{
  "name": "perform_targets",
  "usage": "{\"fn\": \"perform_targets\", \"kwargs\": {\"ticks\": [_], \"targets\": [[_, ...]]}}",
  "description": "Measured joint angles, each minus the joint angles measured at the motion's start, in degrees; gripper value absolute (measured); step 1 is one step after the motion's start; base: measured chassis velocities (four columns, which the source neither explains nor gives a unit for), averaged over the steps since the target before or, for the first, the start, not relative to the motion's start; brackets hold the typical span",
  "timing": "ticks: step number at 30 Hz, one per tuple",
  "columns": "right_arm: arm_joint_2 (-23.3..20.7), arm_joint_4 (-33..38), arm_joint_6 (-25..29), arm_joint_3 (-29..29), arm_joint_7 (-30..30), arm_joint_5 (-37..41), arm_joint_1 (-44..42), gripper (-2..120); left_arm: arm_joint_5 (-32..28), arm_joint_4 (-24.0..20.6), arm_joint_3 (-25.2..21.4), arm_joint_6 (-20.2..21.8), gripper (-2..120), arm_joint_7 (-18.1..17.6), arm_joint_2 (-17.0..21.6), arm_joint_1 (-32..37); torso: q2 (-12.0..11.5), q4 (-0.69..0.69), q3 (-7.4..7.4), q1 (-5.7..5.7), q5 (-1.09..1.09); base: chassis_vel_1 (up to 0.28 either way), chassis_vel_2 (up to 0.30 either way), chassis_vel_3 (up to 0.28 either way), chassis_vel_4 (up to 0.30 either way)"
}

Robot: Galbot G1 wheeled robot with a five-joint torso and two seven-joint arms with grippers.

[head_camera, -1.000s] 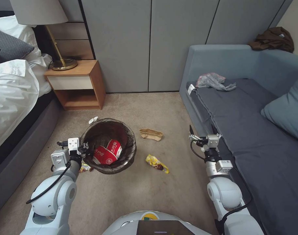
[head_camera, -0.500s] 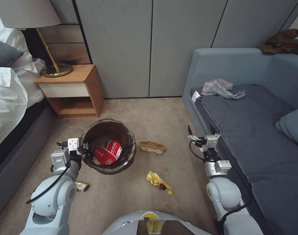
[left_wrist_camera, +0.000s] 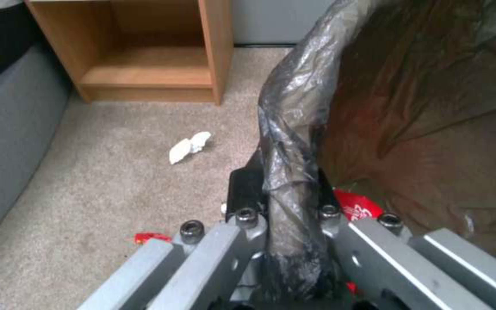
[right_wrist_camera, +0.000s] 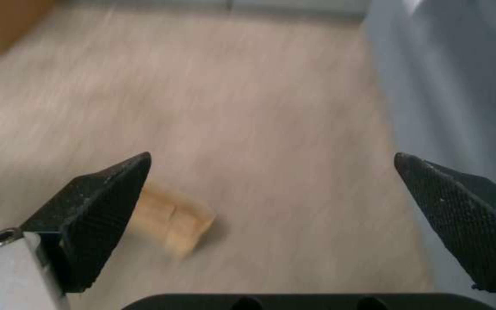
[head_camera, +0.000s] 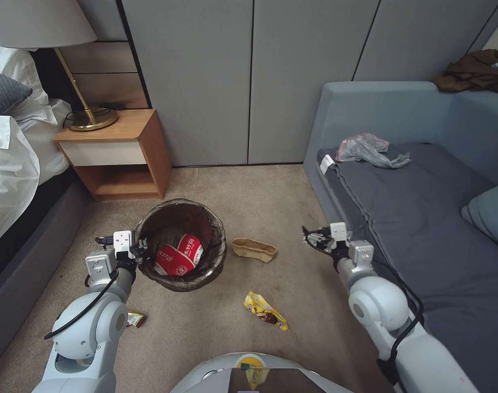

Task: Pick up the trash bin, then pick up the garbage from the floor and place it into the trash bin.

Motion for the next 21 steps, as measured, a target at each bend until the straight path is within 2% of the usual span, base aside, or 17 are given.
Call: {"fn": "perform_targets", "kwargs": {"ticks": [2,4,6,7,9,10,13,21], "targets": [[-2.94,-0.8,-4.34,-3.39,2.92,7.73,3.54,100,-0.05,0.0,-0.22,0.0,0,0.02,0.01,0.11,0.0,0.01,0.0,0.0,-0.02,0.0,0.0,0.0,0.0],[-3.67,-1.3,-4.89,-4.78,4.02,10.56,4.77,100,-0.07,0.0,-0.29,0.0,0,0.02,0.04,0.14,0.0,0.01,0.0,0.0,-0.01,0.0,0.0,0.0,0.0],[-5.33,-3.57,-5.41,-9.56,5.76,17.38,8.5,100,-0.1,-0.01,-0.5,0.0,0,0.02,0.11,0.19,0.0,0.02,0.0,0.0,-0.02,0.0,0.0,0.0,0.0],[-5.33,-3.57,-5.41,-9.56,5.76,17.38,8.5,100,-0.1,-0.01,-0.5,0.0,0,0.02,0.11,0.19,0.0,0.02,0.0,0.0,-0.02,0.0,0.0,0.0,0.0],[-6.16,-6.97,-5.36,-14.97,6.6,20.98,12.02,100,-0.11,0.0,-0.52,0.0,0,0.03,0.09,0.2,0.0,0.01,0.0,0.0,-0.01,0.0,0.0,0.0,0.0],[-6.16,-6.97,-5.36,-14.97,6.6,20.98,12.02,100,-0.11,0.0,-0.52,0.0,0,0.03,0.09,0.2,0.0,0.01,0.0,0.0,-0.01,0.0,0.0,0.0,0.0],[-6.03,-11.16,-5.11,-20.48,7.75,23.27,15.22,100,-0.09,0.04,-0.5,0.0,0,0.03,0.08,0.22,0.0,0.01,0.0,0.0,-0.01,0.0,0.0,0.0,0.0],[-3.77,-16.88,-4.74,-23.55,6.7,21.27,16.64,100,0.3,0.6,-0.35,-0.16,0,0.06,-0.12,0.37,0.0,0.01,0.0,0.0,-0.01,0.0,0.0,0.0,0.0]]}}
